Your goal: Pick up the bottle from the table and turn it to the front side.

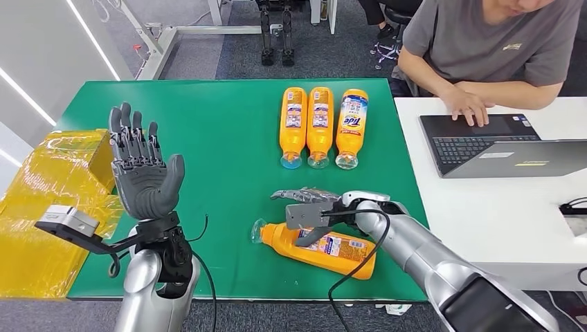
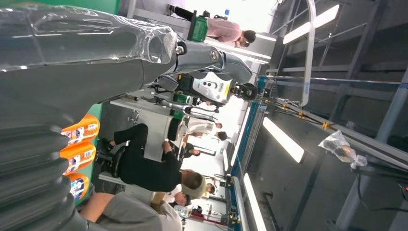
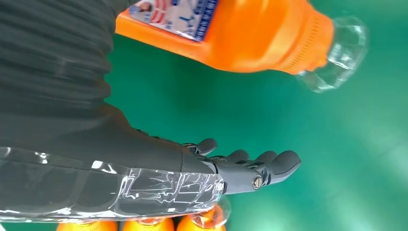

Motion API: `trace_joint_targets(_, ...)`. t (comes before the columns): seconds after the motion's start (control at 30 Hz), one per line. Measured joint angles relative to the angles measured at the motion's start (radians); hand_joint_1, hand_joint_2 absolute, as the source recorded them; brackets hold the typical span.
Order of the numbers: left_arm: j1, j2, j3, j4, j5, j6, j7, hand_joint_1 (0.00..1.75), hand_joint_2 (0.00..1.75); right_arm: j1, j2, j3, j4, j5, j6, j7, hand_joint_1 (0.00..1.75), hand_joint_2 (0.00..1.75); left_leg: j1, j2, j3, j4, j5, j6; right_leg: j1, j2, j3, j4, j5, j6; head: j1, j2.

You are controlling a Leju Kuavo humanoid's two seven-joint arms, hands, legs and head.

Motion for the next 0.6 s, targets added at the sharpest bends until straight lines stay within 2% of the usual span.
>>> trace_joint_targets(0.6,-0.007,0.000,0.000,0.036,0.008,-0.003,0.000,0.00,1.75,-0.072,-0.046,0.120,0.073,0.008,0.037,0.034,0.00,1.75,0.000,0.000,0.000,0.000,0.000,0.000,0.000,0.000,0.000,0.000,0.000,0.000,0.000,0.000)
